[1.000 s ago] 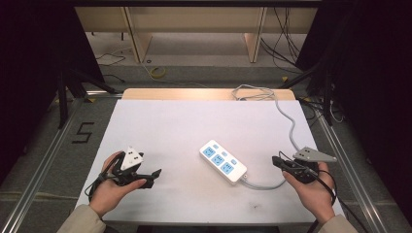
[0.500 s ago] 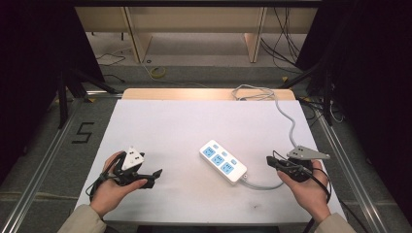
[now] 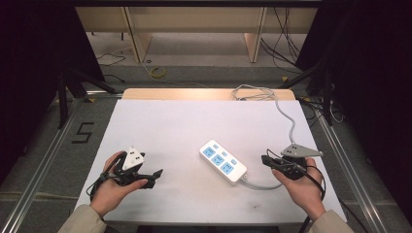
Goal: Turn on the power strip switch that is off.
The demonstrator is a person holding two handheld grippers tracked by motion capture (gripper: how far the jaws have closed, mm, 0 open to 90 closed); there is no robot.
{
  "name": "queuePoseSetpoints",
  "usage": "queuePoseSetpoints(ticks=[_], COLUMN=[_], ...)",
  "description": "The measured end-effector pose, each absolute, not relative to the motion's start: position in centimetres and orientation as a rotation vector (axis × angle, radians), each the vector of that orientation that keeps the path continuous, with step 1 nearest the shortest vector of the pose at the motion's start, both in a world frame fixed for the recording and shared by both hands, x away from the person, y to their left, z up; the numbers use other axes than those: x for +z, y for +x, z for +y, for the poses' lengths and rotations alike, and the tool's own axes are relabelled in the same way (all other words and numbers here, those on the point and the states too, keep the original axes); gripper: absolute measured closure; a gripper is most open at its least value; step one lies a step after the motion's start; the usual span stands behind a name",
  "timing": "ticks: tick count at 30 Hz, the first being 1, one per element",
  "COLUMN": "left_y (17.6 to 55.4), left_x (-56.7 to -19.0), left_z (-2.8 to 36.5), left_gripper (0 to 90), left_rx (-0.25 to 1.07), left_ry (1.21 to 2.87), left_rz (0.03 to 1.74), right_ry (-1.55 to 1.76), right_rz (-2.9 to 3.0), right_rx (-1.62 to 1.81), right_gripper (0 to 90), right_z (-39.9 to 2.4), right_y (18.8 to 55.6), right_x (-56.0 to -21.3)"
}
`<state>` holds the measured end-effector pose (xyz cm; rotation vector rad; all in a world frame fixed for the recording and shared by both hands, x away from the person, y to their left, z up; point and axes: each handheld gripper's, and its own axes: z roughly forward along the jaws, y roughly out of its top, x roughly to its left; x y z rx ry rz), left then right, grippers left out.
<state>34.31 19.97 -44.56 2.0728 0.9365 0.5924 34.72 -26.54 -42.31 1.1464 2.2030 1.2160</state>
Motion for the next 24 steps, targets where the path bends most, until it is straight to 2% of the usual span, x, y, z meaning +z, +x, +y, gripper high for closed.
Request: queuePoseSetpoints(ticks=[24], left_y=[34.3], left_x=[-44.5], left_z=[19.7], left_gripper=[15.6], left_rx=[0.593], left_ry=[2.066], left_rz=[0.932], right_ry=[1.137], right_rz=[2.237], right_rx=[1.209], right_gripper=[90.0], right_z=[-25.4], right_y=[35.6], right_x=[-42.2])
